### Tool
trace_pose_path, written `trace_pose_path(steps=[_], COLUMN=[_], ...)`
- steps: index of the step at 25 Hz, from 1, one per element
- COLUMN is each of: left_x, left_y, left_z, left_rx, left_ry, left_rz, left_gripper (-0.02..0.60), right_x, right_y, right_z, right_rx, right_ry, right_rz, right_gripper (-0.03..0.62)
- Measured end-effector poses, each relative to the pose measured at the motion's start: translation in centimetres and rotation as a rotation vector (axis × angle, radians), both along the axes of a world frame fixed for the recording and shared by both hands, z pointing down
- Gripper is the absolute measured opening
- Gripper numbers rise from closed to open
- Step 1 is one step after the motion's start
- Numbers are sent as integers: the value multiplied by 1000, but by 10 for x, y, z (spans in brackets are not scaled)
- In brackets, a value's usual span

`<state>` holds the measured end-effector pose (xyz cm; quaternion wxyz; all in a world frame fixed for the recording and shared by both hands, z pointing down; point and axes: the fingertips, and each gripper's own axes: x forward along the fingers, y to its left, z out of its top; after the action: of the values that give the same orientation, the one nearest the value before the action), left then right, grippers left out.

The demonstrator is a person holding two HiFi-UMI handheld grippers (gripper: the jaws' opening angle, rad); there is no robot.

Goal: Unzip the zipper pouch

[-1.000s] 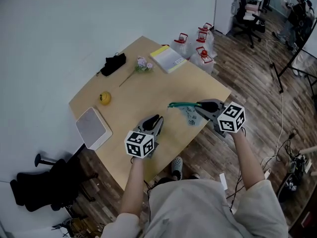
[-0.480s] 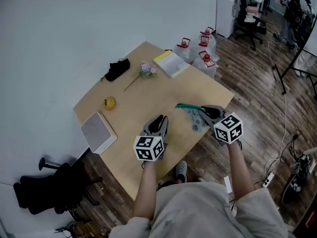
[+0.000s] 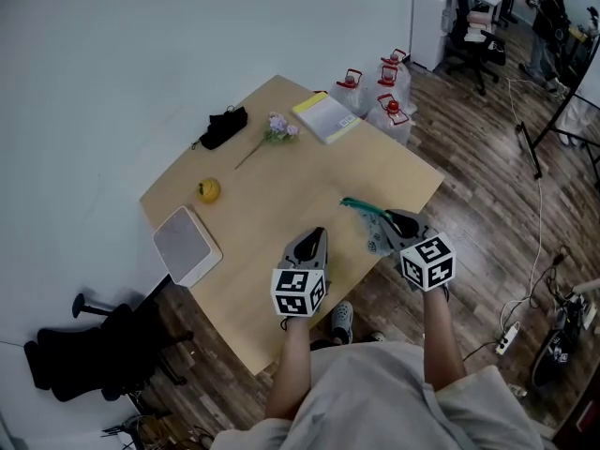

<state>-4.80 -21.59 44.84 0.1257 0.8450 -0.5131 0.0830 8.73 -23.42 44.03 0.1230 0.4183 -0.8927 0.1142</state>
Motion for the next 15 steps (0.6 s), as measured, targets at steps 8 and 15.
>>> trace_pose_path(steps=[8, 15], left_x=[11, 5], left_y=[18, 23], left_z=[13, 19], left_rx=[-26, -35], left_ry=[18, -29], left_rz=[17, -19], left_gripper=[21, 21], right_x=[4, 0], right_y=[18, 24], right_z=[8, 10], right_rx=[-17, -20], right_ry=[-62, -42], right_rz=[36, 23], right_gripper=[57, 57])
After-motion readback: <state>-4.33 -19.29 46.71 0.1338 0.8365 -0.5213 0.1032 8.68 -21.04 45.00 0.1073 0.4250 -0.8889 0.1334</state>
